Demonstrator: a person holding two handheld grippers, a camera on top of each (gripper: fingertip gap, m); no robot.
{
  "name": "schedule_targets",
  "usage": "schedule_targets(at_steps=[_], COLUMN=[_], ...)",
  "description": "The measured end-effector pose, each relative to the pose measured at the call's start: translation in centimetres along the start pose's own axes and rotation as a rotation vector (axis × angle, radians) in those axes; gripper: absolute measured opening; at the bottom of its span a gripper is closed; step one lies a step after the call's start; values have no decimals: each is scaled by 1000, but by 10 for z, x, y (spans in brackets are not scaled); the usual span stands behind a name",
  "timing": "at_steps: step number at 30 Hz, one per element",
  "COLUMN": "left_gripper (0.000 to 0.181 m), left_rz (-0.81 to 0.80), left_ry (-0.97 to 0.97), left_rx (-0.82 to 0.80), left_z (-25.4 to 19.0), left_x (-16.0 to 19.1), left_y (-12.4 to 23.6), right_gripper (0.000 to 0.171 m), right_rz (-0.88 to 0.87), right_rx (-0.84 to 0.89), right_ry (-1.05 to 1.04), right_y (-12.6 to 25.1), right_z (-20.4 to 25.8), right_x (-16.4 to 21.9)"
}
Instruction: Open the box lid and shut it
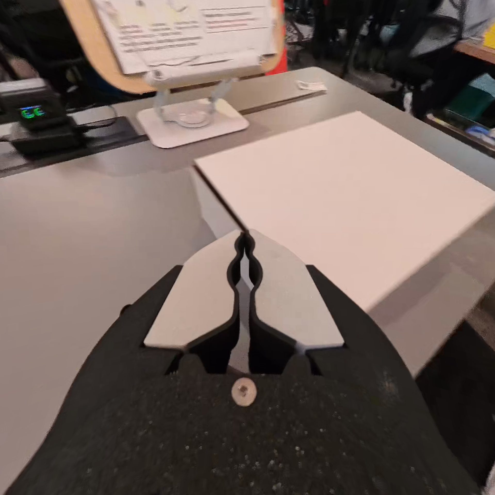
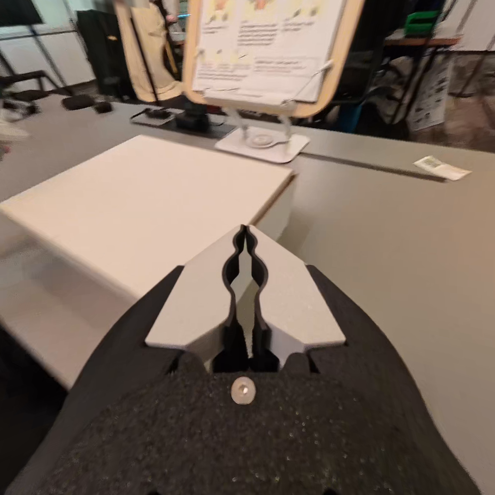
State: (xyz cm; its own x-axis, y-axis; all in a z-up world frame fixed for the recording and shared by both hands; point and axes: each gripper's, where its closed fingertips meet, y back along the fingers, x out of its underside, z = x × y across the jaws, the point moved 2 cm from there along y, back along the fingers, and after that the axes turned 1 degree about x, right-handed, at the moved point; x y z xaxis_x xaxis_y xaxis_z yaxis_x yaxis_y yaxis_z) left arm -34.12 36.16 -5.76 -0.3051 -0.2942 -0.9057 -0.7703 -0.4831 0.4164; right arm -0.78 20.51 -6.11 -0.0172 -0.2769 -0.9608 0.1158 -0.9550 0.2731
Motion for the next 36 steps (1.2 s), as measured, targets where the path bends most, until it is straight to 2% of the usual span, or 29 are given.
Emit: schedule_targets(at_steps=[4, 8, 15, 20, 30, 33, 36], left_gripper=[0, 0, 0, 0, 0, 0, 0], left_rz=[123, 161, 133, 136, 126, 110, 87], left_ry=[14, 63, 82, 73, 100, 72, 24], left_rx=[-56, -12, 53, 73, 75, 3, -51], left_z=[57, 77, 72, 68, 71, 80, 80], left_x=[0, 3, -1, -3, -3, -6, -4], left_y=[-56, -110, -140, -145, -142, -121, -79], right_gripper=[0, 0, 0, 0, 0, 0, 0], right_rz=[113, 179, 196, 189, 197, 162, 132], right_rx=[79, 79, 34, -15, 18, 64, 67], right_ry=[9, -45, -47, -101, -74, -47, 14], right_y=[-61, -116, -149, -153, -155, -138, -105], right_z=[-51, -70, -68, -63, -64, -67, -54], right_x=[2, 8, 12, 13, 10, -2, -11])
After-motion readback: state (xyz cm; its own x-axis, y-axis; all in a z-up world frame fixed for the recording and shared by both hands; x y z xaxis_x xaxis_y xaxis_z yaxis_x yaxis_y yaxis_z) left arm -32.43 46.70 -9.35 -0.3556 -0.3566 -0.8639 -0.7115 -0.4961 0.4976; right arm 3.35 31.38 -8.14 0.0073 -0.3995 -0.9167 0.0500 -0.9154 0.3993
